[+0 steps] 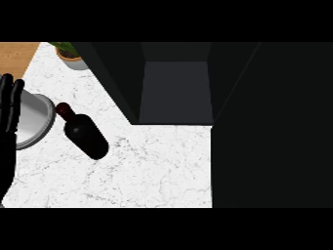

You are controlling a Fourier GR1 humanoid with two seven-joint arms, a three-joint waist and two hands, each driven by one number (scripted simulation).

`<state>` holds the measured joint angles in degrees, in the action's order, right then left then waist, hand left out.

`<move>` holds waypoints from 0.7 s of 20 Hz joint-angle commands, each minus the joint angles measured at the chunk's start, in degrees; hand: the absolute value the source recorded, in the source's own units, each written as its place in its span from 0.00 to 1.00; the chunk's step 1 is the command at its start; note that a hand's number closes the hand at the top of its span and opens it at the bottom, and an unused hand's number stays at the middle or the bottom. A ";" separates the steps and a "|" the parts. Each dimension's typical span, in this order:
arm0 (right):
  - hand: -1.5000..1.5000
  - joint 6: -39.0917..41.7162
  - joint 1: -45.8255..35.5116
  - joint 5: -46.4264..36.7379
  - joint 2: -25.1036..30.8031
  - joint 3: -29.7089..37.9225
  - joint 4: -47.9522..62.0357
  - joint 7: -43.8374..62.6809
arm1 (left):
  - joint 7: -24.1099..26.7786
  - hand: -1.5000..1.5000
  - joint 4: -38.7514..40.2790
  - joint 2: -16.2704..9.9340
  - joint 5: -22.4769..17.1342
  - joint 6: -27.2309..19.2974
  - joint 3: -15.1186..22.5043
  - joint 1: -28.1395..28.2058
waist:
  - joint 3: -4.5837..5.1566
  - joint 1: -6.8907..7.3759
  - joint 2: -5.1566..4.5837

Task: Pick up the wine, place it into the cabinet and close the cabinet

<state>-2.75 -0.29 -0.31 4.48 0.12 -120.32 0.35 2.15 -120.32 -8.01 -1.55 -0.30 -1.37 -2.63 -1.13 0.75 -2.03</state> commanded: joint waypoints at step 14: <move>0.00 8.26 7.09 7.32 3.02 -9.93 -13.30 13.96 | -22.71 0.00 1.10 -11.40 -46.81 24.59 5.55 3.18 | 1.16 -0.71 2.18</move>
<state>5.72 7.49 5.97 7.16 -7.95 -129.08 8.24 -13.42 -116.16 -15.30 -36.20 22.68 7.25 0.79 0.01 -0.76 0.04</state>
